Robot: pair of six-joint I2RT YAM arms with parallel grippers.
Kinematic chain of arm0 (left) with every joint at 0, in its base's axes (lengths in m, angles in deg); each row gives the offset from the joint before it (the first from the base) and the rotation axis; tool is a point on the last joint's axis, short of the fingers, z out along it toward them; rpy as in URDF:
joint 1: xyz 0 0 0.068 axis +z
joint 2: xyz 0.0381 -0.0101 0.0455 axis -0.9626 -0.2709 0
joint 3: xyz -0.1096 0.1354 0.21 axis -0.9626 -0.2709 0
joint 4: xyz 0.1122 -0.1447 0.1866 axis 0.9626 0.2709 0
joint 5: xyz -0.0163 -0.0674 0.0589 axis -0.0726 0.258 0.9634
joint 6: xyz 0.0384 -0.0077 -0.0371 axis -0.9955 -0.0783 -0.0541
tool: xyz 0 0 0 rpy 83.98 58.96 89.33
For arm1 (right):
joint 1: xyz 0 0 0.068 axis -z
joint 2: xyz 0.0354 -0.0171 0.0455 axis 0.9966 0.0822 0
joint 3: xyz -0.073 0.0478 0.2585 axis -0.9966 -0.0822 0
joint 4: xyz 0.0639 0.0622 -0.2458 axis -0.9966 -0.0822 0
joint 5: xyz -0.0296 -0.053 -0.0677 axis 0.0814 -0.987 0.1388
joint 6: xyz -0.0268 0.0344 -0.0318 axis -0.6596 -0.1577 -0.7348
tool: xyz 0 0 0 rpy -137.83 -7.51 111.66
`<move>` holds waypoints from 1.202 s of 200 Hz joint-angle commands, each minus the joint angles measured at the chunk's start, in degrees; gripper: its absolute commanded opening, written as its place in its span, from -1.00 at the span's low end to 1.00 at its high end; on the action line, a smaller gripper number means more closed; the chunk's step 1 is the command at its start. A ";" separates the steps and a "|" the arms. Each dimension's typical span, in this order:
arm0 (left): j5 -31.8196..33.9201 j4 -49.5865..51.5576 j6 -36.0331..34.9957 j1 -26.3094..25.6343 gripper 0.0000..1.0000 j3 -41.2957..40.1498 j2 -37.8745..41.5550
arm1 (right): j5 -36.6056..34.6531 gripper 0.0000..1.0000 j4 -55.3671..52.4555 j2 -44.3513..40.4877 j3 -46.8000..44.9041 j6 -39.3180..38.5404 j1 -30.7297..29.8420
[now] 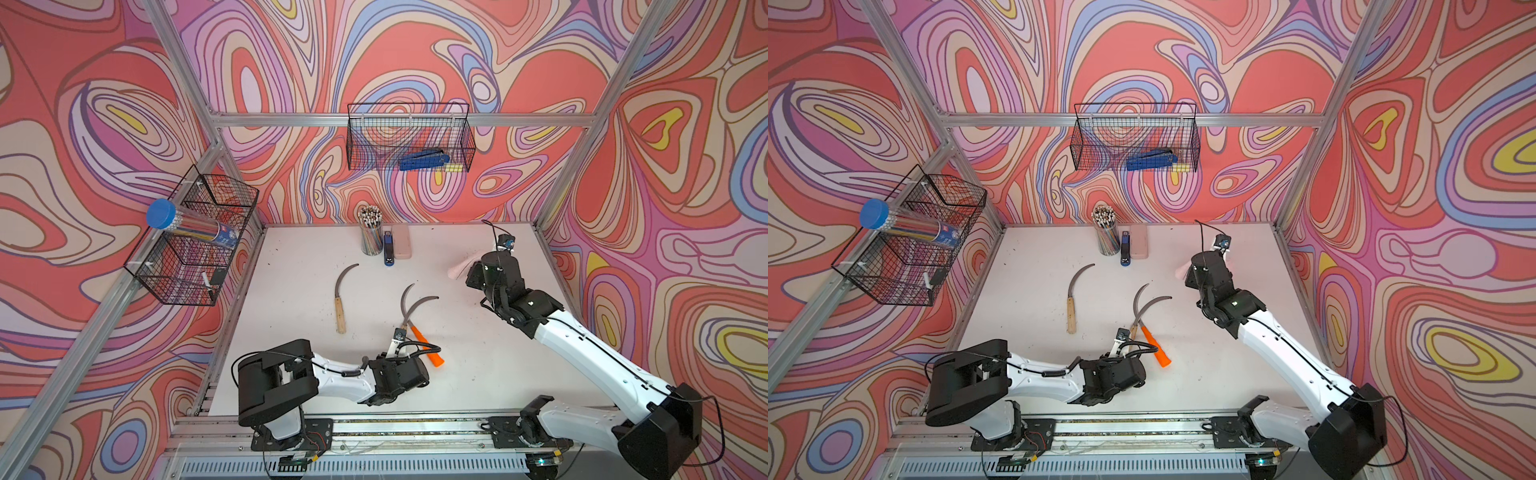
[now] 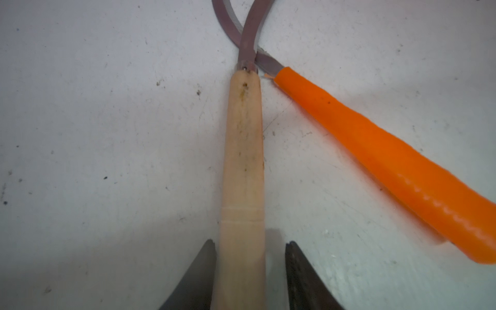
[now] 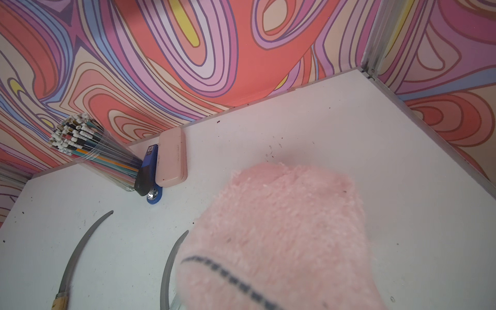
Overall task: Wipe small sickles with rags
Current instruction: Pick up the small sickle from the center of the board.
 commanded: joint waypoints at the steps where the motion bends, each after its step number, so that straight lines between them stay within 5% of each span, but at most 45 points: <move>1: -0.53 -3.74 -2.61 0.24 -0.21 -2.00 0.04 | 0.29 -1.00 0.24 0.55 1.95 0.07 0.14; 122: -2.30 -1.60 0.24 0.20 -0.17 -6.26 6.41 | 0.28 -1.00 0.25 1.58 2.26 -0.12 0.13; 240: -2.80 -1.13 -1.41 0.11 -0.39 -2.59 -0.80 | 0.74 -1.00 -0.19 1.34 2.60 -0.03 0.16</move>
